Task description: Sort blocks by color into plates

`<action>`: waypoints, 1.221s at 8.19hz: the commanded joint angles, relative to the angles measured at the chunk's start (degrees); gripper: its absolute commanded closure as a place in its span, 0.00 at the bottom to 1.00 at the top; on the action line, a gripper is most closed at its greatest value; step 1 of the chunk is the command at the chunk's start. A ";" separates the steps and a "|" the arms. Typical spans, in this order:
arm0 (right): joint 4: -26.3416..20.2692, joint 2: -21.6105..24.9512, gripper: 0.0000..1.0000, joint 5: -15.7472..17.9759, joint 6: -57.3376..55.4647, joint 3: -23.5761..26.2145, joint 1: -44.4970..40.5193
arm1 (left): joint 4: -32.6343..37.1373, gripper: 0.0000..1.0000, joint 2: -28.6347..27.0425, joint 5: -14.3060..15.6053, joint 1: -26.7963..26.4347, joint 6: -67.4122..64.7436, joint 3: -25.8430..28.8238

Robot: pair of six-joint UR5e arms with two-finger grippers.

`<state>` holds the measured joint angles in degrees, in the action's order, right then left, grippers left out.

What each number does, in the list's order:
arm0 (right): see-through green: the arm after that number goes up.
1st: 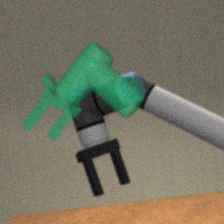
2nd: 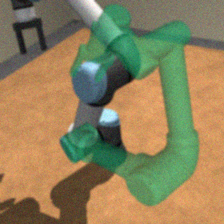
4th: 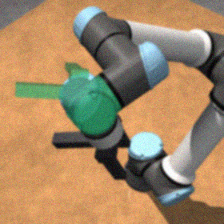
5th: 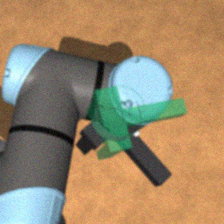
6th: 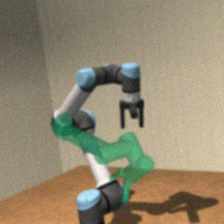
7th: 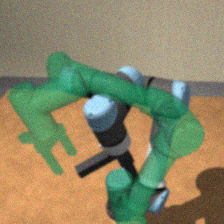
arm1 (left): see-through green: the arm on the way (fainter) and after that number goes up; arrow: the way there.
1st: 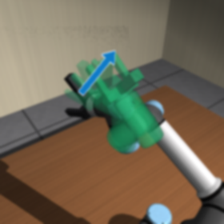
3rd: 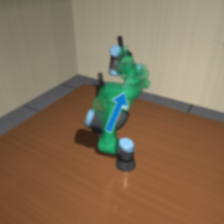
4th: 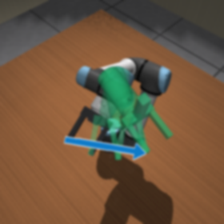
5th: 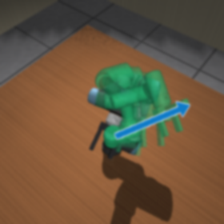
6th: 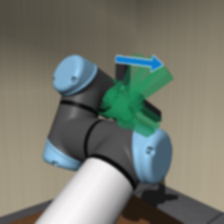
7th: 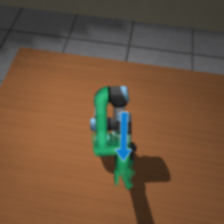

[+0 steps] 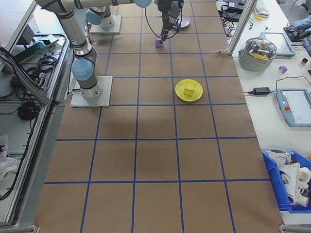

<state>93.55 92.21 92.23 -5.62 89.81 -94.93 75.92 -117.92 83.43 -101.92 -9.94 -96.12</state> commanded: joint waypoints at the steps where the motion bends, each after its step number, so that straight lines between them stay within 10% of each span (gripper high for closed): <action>1: -0.12 -0.01 0.00 -0.04 0.00 0.01 0.10 | 0.71 1.00 1.19 0.15 0.31 1.68 0.40; 5: -0.12 -0.01 0.00 -0.04 0.00 0.01 0.19 | 15.38 1.00 2.79 4.52 6.80 7.52 17.76; 6: -0.21 0.07 0.00 -0.04 0.00 0.10 0.19 | 14.61 1.00 2.78 8.55 8.91 15.75 19.81; 10: -0.47 0.07 0.00 -0.04 0.08 0.10 0.19 | 7.84 1.00 -0.89 9.03 18.75 32.94 20.27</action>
<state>93.29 92.24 92.24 -5.58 89.91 -94.75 86.14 -116.25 92.22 -87.12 15.83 -76.10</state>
